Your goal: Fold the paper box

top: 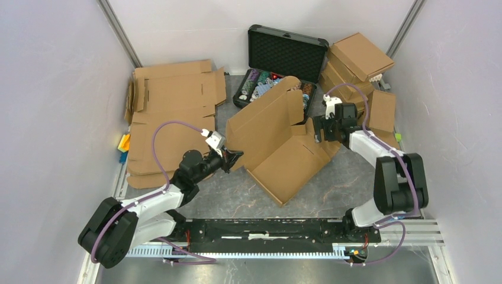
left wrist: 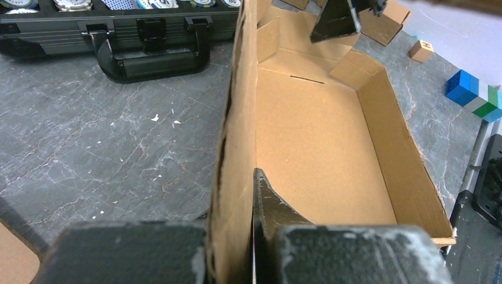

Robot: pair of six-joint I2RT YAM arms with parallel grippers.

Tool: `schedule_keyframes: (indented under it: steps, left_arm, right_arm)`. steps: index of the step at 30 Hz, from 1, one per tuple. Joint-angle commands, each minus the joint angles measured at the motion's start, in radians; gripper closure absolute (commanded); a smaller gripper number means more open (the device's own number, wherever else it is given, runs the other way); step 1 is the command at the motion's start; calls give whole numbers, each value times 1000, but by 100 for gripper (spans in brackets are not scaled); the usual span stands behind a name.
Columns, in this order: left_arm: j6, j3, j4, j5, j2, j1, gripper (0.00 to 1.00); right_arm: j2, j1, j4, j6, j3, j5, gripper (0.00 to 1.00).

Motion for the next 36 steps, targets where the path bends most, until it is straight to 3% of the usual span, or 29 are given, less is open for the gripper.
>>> schedule_keyframes:
  steps: [1, 4, 6, 12, 14, 28, 36]
  left_arm:
    - [3, 24, 27, 9, -2, -4, 98]
    - [2, 29, 27, 25, 4, -4, 98]
    - [2, 33, 26, 35, 11, -4, 98]
    - [-1, 44, 18, 48, 22, -4, 98]
    - [-1, 48, 15, 50, 27, -4, 98]
    - [-7, 63, -3, 72, 29, -4, 98]
    - [-33, 57, -21, -1, 20, -4, 98]
  right_arm:
    - [87, -1, 58, -65, 81, -38, 13]
    - [105, -1, 70, -67, 88, 16, 20]
    - [121, -1, 66, -69, 102, 3, 31]
    - [56, 18, 60, -71, 71, -23, 85]
    - [0, 25, 64, -71, 42, -52, 98]
    - [-200, 169, -15, -62, -59, -24, 100]
    - [-208, 206, -40, -29, -115, 142, 100]
